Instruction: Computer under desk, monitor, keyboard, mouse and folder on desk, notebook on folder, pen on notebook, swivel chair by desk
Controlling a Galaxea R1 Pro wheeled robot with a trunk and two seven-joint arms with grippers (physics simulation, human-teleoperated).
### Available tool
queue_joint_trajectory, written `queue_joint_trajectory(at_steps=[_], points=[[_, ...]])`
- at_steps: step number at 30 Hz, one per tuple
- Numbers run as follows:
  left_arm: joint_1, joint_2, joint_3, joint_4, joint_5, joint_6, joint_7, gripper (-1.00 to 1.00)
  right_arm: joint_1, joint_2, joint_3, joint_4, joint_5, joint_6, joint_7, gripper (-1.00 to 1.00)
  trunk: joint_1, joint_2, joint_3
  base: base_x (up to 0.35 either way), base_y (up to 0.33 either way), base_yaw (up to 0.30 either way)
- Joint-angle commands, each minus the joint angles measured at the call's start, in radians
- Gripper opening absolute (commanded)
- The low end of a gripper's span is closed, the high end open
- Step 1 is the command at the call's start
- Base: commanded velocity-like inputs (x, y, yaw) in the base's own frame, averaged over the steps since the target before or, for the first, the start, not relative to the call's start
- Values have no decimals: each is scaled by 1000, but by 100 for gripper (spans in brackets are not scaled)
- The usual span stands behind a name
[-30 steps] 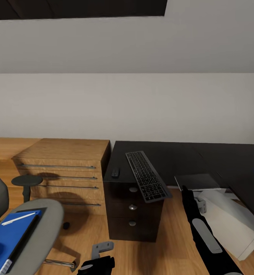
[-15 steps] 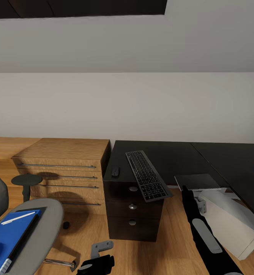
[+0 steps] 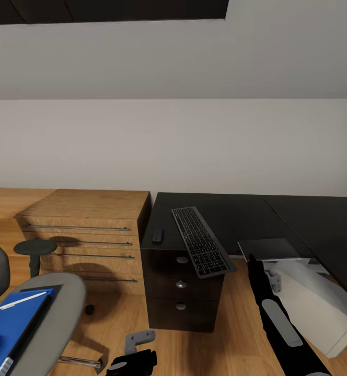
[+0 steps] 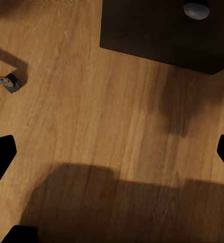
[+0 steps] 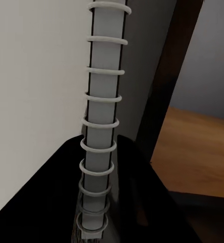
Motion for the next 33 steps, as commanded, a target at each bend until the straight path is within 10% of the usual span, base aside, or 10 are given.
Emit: queue_joint_trajectory(at_steps=[1, 33], points=[[-1, 0, -2, -1, 10, 1, 10, 100, -1, -1, 4, 2, -11, -7, 7, -100, 0, 0, -1, 10, 0, 0], [1, 7, -6, -7, 3, -3, 7, 100, 0, -35, 0, 25, -8, 31, 10, -100, 0, 0, -1, 1, 0, 0]])
